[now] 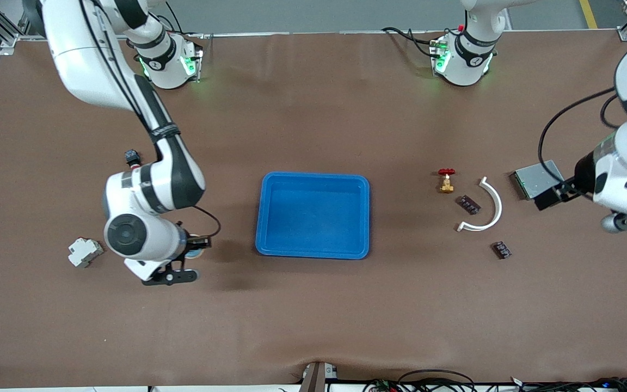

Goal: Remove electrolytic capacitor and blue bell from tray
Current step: 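Place the capacitor near the white arc while the right gripper lifts the bell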

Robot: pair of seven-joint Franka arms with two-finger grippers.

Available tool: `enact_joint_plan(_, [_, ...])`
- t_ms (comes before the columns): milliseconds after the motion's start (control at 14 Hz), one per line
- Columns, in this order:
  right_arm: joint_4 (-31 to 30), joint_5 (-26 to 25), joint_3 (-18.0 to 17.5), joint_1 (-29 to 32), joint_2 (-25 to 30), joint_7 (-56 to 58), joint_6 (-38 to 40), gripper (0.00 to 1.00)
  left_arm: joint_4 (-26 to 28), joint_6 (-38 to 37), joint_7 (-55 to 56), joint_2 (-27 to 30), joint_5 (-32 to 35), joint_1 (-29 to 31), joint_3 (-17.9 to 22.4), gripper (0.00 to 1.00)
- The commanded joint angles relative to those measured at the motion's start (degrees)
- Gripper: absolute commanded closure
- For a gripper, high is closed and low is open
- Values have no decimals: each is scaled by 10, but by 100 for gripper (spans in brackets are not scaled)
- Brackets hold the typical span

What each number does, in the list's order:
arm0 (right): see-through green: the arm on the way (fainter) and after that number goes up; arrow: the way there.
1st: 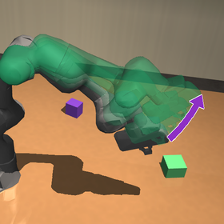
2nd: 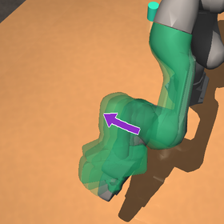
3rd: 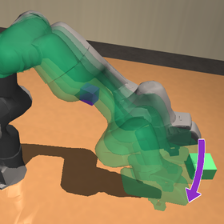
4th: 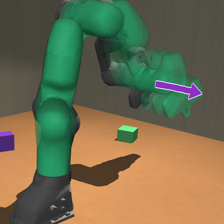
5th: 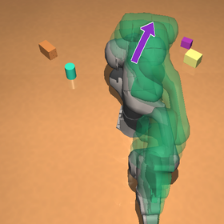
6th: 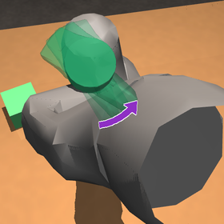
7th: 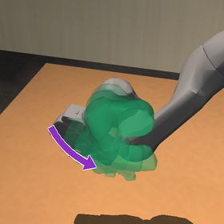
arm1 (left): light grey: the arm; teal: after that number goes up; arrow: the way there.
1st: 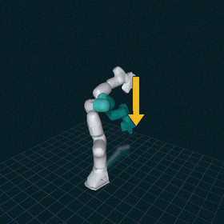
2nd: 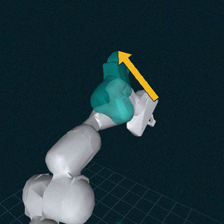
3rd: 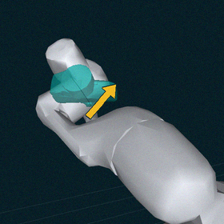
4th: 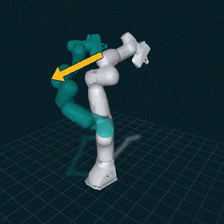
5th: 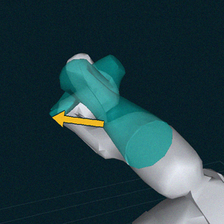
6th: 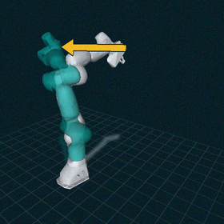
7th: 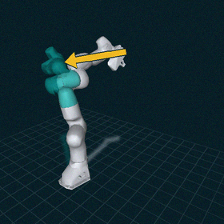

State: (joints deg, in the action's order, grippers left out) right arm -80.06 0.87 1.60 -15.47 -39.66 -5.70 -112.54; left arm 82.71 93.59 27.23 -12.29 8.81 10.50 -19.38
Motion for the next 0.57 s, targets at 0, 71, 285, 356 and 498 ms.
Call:
enact_joint_plan(0, [-140,-9,-9,55,63,113,-96,100,10,-21,-68,43,-34,2,21,0])
enact_joint_plan(71, [-166,-9,-9,77,62,153,-133,100,12,-31,-95,50,-43,-13,47,0])
enact_joint_plan(285, [-230,-10,-9,127,63,256,-226,100,17,-68,-168,78,-81,-71,144,0])
enact_joint_plan(356, [-246,-10,-9,139,63,279,-247,100,24,-72,-173,89,-81,-77,152,0])
enact_joint_plan(498, [-262,-10,-9,150,63,292,-266,100,40,-77,-174,109,-81,-81,160,0])
